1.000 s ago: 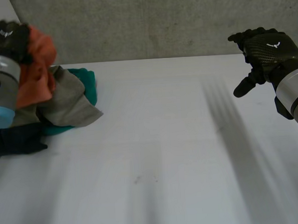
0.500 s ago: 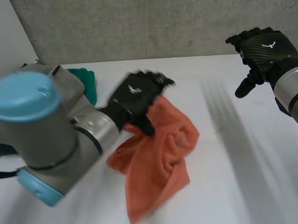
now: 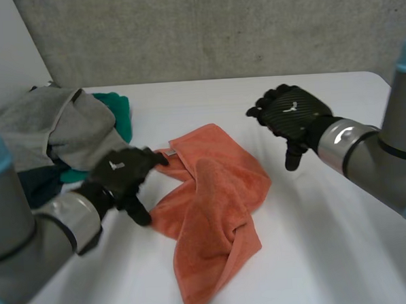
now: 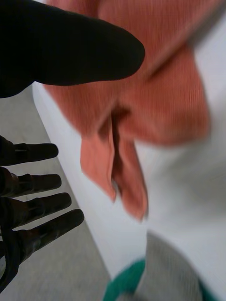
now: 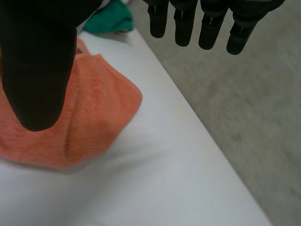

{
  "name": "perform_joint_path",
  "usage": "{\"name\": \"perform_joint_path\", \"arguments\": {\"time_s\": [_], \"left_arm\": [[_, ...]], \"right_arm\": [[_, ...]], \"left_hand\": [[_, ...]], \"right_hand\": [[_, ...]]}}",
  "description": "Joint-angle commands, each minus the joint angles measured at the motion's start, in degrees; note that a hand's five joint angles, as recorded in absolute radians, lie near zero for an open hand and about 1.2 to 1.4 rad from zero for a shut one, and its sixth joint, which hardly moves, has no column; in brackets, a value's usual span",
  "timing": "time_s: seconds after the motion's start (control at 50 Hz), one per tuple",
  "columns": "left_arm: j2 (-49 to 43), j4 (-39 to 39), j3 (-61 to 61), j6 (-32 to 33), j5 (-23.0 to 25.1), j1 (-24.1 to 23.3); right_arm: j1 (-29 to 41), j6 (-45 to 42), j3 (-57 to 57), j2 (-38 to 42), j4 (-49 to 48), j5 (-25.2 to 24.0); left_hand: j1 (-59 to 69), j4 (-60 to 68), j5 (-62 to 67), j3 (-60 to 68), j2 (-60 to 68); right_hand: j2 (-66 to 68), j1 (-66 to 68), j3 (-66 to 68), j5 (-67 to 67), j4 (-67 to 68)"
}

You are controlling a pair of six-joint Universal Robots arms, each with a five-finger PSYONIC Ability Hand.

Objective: Fold the laundry.

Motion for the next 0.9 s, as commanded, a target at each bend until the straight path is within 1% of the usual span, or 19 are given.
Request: {"name": "perform_joint_path", "arguments": {"time_s": [0.02, 0.12, 0.2, 0.22, 0.24, 0.32, 0.36, 0.4, 0.44, 0.46, 0.52, 0.54, 0.58, 0.62, 0.68, 0.76, 0.78, 0.84, 0.9], "left_arm": [[0.31, 0.00, -2.13, -11.26, -6.24, -7.41], [-4.87, 0.17, -0.64, -13.03, -11.07, -8.81], [-9.79, 0.44, 2.17, -13.03, -15.82, -11.62], [-10.93, 0.52, 2.79, -13.03, -16.87, -12.32], [-13.12, 0.61, 4.36, -13.03, -19.06, -13.55], [-17.69, 0.87, 7.87, -13.21, -23.37, -16.19], [-19.46, 0.96, 9.29, -13.21, -24.08, -17.07], [-22.27, 1.31, 11.40, -13.21, -24.61, -18.31], [-23.68, 1.66, 12.54, -13.12, -24.79, -19.10], [-24.64, 2.10, 13.68, -13.12, -25.14, -19.53], [-25.18, 3.07, 14.92, -13.12, -26.37, -19.89], [-24.92, 4.12, 15.62, -13.12, -27.77, -19.89], [-24.57, 5.53, 16.41, -12.86, -29.18, -19.72], [-23.26, 7.37, 17.90, -12.68, -30.50, -19.54], [-20.27, 8.34, 19.22, -12.33, -30.50, -18.75], [-16.40, 8.70, 21.60, -9.17, -30.15, -14.45], [-15.44, 8.78, 22.65, -7.08, -29.63, -12.96], [-14.90, 8.61, 24.50, -2.94, -28.31, -11.11], [-14.90, 8.26, 26.25, 4.52, -24.37, -9.44]], "right_arm": [[0.03, -7.88, -7.83, 10.45, -0.23, -5.84], [0.29, -7.80, -11.00, 16.26, -0.14, -7.68], [0.99, -7.62, -11.88, 18.90, -0.23, -10.06], [1.08, -7.53, -12.14, 19.34, -0.32, -10.23], [1.17, -7.27, -12.49, 20.12, -0.32, -10.24], [1.17, -5.26, -13.55, 22.76, -0.32, -10.15], [1.17, -4.46, -13.90, 23.73, -0.32, -10.15], [1.17, -3.67, -14.08, 24.70, -0.41, -10.06], [1.17, -3.49, -14.08, 25.05, -0.41, -10.06], [1.17, -3.49, -14.08, 25.31, -0.49, -10.23], [1.17, -3.40, -14.08, 25.06, -0.76, -10.24], [1.17, -3.31, -14.08, 24.44, -0.76, -10.15], [1.17, -3.14, -14.08, 23.30, -0.76, -9.97], [1.17, -2.09, -13.47, 19.80, -0.85, -9.28], [0.73, -0.85, -12.32, 16.10, -0.76, -8.57], [0.47, -0.94, -8.38, 9.86, 0.21, -6.99], [0.21, -1.03, -6.28, 7.15, 1.17, -6.11], [-0.50, -1.55, -2.93, 2.92, 4.15, -4.27], [-1.12, -3.39, 1.47, -3.05, 13.18, -0.41]], "left_hand": [[5.20, 5.28, 5.25, 5.48, 5.44], [5.20, 5.28, 5.25, 5.48, 5.44], [5.20, 5.28, 5.25, 5.48, 5.44], [5.20, 5.28, 5.25, 5.48, 5.44], [5.20, 5.28, 5.25, 5.48, 5.44], [5.54, 5.61, 5.59, 5.82, 5.77], [5.54, 5.61, 5.59, 5.82, 5.77], [6.54, 6.61, 6.59, 6.82, 6.77], [12.23, 12.31, 12.28, 12.51, 12.47], [20.59, 20.67, 20.64, 20.87, 20.83], [37.43, 37.51, 37.48, 37.71, 37.67], [50.82, 50.89, 50.87, 51.10, 51.05], [61.16, 61.23, 61.21, 61.44, 61.39], [61.19, 61.27, 61.24, 61.47, 61.43], [61.19, 61.27, 61.24, 61.47, 61.43], [61.19, 61.27, 61.24, 61.47, 61.43], [61.19, 61.27, 61.24, 61.47, 61.43], [61.19, 61.27, 61.24, 61.47, 61.43], [61.19, 61.27, 61.24, 61.47, 61.43]], "right_hand": [[-1.41, -2.16, -1.52, -2.39, -1.41], [-1.41, -2.16, -1.52, -2.39, -1.41], [-1.41, -2.16, -1.52, -2.39, -1.41], [-1.41, -2.16, -1.52, -2.39, -1.41], [-1.41, -2.16, -1.52, -2.39, -1.41], [-1.41, -2.16, -1.52, -2.39, -1.41], [1.35, 0.60, 1.24, 0.36, 1.35], [6.22, 5.48, 6.12, 5.24, 6.22], [12.59, 11.85, 12.49, 11.61, 12.59], [25.12, 24.38, 25.02, 24.14, 25.12], [51.23, 50.48, 51.12, 50.25, 51.23], [68.41, 67.67, 68.31, 67.43, 68.41], [68.59, 67.84, 68.48, 67.61, 68.59], [68.59, 67.84, 68.48, 67.61, 68.59], [68.59, 67.84, 68.48, 67.61, 68.59], [68.59, 67.84, 68.48, 67.61, 68.59], [68.59, 67.84, 68.48, 67.61, 68.59], [68.59, 67.84, 68.48, 67.61, 68.59], [68.59, 67.84, 68.48, 67.61, 68.59]]}}
